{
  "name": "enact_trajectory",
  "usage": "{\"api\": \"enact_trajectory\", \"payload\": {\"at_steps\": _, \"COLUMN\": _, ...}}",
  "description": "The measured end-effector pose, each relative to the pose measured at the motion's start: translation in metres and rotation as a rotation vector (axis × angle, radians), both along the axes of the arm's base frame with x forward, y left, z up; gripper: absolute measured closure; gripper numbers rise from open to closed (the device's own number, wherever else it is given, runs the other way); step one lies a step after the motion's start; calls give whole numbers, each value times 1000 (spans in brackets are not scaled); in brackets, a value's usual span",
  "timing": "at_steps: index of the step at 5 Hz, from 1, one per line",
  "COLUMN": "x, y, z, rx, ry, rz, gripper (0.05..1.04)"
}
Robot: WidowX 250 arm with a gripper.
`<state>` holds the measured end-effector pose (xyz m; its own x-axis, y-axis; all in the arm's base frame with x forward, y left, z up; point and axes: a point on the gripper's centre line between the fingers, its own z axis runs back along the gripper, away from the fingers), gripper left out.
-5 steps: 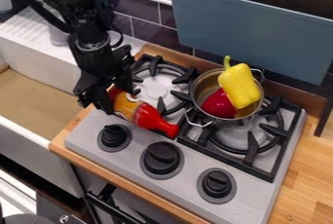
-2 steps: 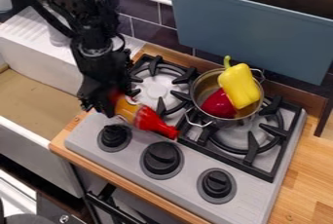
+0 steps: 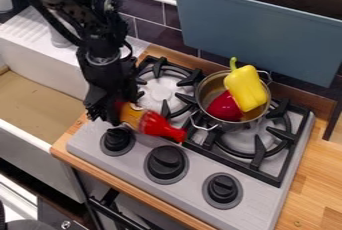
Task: Moved the red bottle to the left lower burner side
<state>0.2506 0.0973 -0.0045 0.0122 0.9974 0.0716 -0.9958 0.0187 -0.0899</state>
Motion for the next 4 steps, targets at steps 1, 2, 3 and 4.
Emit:
{"api": "enact_trajectory", "payload": {"at_steps": 1, "x": 0, "y": -3, "z": -2, "rx": 11, "ry": 13, "rz": 9, "gripper": 299}}
{"api": "enact_trajectory", "payload": {"at_steps": 2, "x": -2, "y": -6, "z": -1, "rx": 18, "ry": 43, "rz": 10, "gripper": 95}}
{"api": "enact_trajectory", "payload": {"at_steps": 3, "x": 0, "y": -7, "z": -1, "rx": -2, "ry": 24, "rz": 23, "gripper": 87}}
{"api": "enact_trajectory", "payload": {"at_steps": 4, "x": -3, "y": -9, "z": 3, "rx": -19, "ry": 66, "rz": 9, "gripper": 88}}
